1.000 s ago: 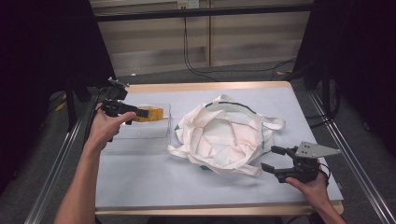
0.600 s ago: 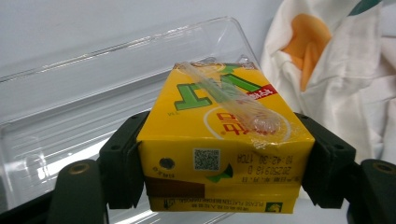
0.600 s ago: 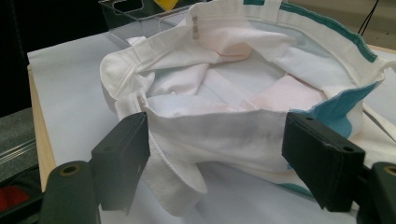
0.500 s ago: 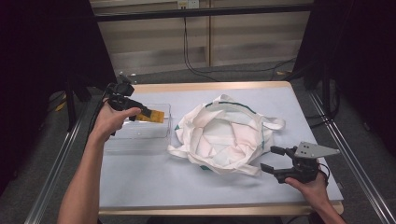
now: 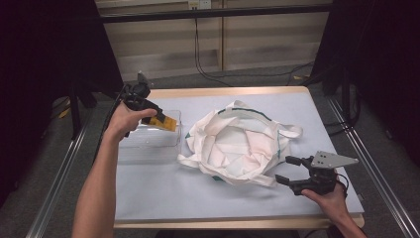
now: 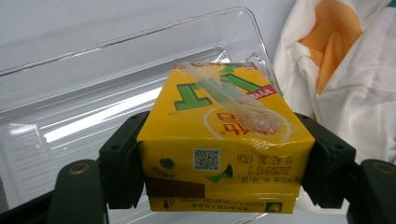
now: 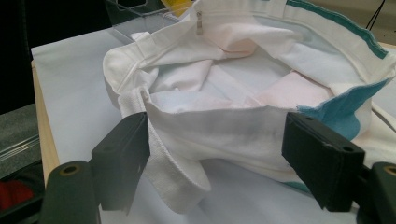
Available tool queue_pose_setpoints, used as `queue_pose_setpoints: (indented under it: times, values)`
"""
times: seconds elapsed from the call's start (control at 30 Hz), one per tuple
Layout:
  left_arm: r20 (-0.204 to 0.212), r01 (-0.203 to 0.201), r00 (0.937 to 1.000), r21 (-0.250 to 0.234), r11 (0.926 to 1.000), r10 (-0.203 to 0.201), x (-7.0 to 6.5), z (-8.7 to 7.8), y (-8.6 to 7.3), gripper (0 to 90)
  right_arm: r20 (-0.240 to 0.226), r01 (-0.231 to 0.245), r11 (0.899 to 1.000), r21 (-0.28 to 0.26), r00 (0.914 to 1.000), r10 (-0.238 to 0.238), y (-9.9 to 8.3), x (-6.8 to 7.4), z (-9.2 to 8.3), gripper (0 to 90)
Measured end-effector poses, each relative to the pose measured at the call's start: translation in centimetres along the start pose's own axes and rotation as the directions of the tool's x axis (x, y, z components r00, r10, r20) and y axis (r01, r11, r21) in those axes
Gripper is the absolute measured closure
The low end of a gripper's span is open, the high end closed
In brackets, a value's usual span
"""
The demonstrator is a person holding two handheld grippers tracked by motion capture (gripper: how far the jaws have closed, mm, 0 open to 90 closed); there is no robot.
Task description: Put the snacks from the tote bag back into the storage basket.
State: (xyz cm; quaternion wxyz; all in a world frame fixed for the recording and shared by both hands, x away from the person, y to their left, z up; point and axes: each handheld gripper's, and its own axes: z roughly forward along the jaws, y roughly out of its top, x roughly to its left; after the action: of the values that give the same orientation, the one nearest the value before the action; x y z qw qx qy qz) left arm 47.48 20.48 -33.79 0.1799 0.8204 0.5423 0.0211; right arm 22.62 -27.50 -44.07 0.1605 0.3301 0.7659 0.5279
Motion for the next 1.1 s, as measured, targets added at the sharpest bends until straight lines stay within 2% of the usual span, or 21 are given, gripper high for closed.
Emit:
queue_pose_setpoints:
  times: [0.07, 0.1, 0.33, 0.6, 0.67, 0.87, 1.03, 1.1]
  values:
    - [-0.013, 0.028, 0.9995, -0.001, 0.9996, -0.028, -0.1, 0.1, 0.3, 27.7, 0.001, 0.0, 1.0, 0.0, 1.0, 0.0, 0.0, 0.0, 0.0, 23.4]
    - [-0.017, 0.022, 0.9996, 0.008, 0.9997, -0.022, 0.0, 0.1, 0.5, 27.7, -0.002, -0.002, 1.0, 0.0, 1.0, 0.002, 0.0, 0.0, 0.0, 23.4]
    - [-0.008, 0.049, 0.9988, 0.027, 0.9984, -0.049, 0.0, 0.7, 1.0, 27.7, 0.006, 0.0, 1.0, -0.003, 1.0, 0.0, 0.0, -0.2, -0.2, 23.1]
    - [-0.026, 0.06, 0.9979, 0.047, 0.9971, -0.059, -0.6, 0.9, 1.6, 27.7, 0.0, 0.003, 1.0, -0.001, 1.0, -0.003, 0.0, -0.2, 0.0, 23.2]
    - [-0.012, 0.059, 0.9982, 0.044, 0.9972, -0.059, -0.7, 1.0, 1.8, 27.7, -0.002, 0.0, 1.0, 0.0, 1.0, 0.0, 0.0, -0.2, 0.0, 23.3]
    - [-0.029, 0.072, 0.9971, 0.061, 0.9955, -0.071, -0.8, 1.7, 2.3, 27.7, -0.009, 0.004, 1.0, 0.003, 0.9999, -0.004, 0.0, -0.2, 0.2, 23.2]
    - [-0.056, 0.066, 0.9965, 0.07, 0.9953, -0.062, -1.1, 2.4, 2.8, 27.7, -0.01, 0.004, 1.0, 0.006, 0.9999, -0.004, 0.0, -0.2, 0.3, 23.4]
    - [-0.05, 0.078, 0.996, 0.068, 0.9947, -0.074, -1.0, 2.7, 2.9, 27.7, -0.013, 0.004, 1.0, 0.01, 0.9999, -0.004, 0.0, -0.2, 0.3, 23.4]
